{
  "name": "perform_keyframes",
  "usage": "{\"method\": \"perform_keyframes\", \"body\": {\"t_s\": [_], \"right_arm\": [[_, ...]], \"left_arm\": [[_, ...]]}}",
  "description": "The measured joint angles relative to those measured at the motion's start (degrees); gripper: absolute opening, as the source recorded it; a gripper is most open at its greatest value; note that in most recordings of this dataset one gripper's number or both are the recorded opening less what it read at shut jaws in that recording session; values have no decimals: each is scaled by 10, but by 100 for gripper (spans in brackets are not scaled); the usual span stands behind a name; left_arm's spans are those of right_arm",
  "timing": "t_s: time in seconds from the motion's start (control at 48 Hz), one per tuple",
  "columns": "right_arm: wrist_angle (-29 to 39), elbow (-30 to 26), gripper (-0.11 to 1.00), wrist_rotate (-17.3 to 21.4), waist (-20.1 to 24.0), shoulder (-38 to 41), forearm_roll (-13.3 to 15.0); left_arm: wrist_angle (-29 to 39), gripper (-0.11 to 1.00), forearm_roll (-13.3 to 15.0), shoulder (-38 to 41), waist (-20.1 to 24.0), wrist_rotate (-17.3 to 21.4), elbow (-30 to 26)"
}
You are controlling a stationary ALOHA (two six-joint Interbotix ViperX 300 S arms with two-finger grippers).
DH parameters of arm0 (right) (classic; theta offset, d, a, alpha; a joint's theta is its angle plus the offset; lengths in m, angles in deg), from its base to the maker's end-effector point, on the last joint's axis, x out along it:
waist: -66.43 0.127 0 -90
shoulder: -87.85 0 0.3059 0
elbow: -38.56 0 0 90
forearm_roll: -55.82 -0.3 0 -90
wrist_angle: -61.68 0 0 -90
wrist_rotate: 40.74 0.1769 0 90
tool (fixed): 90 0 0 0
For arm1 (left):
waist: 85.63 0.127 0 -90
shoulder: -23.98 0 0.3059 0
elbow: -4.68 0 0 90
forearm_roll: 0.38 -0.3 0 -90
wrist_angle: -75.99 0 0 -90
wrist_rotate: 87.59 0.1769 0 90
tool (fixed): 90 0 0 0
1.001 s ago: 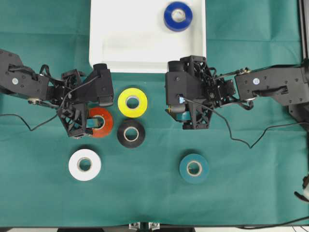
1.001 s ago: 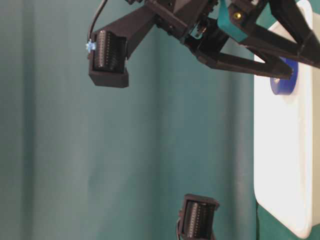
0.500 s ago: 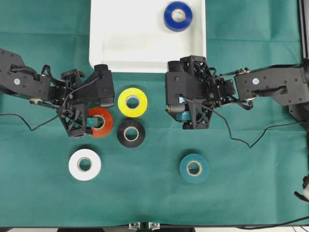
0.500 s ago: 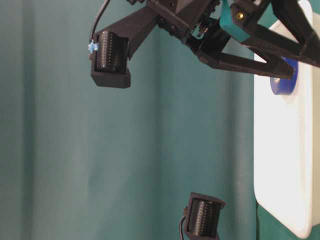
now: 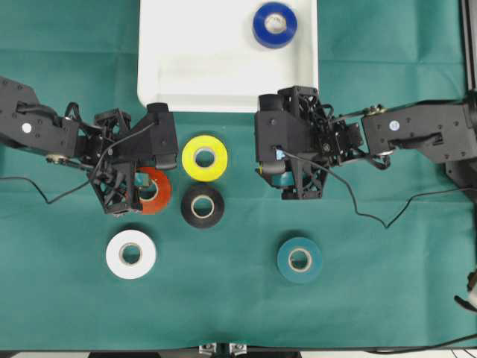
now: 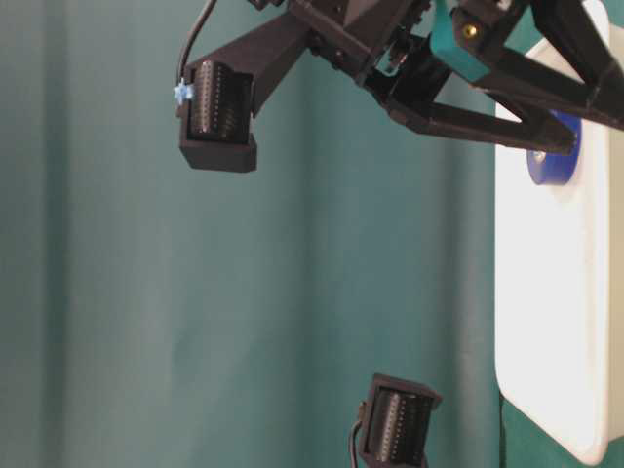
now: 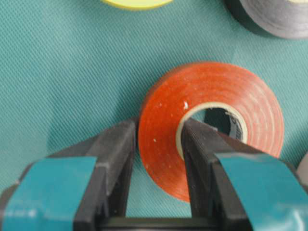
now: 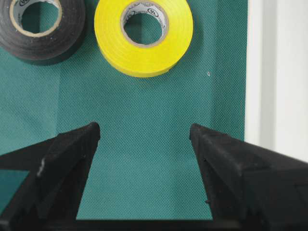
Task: Put the tape alternately from left to right into the white case.
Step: 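Lower the left gripper into the red tape roll's hole and grasp it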
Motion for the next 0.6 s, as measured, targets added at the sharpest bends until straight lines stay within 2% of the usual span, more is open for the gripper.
{"method": "perform_keyframes", "body": {"t_s": [0.229,0.605], "right_arm": [[0,0,82,0,0,0,0],[0,0,82,1,4,0,0]], "left_arm": [[11,-3,1,-19,-2,0,0],[76,-3,1,-90,-2,0,-20]]}}
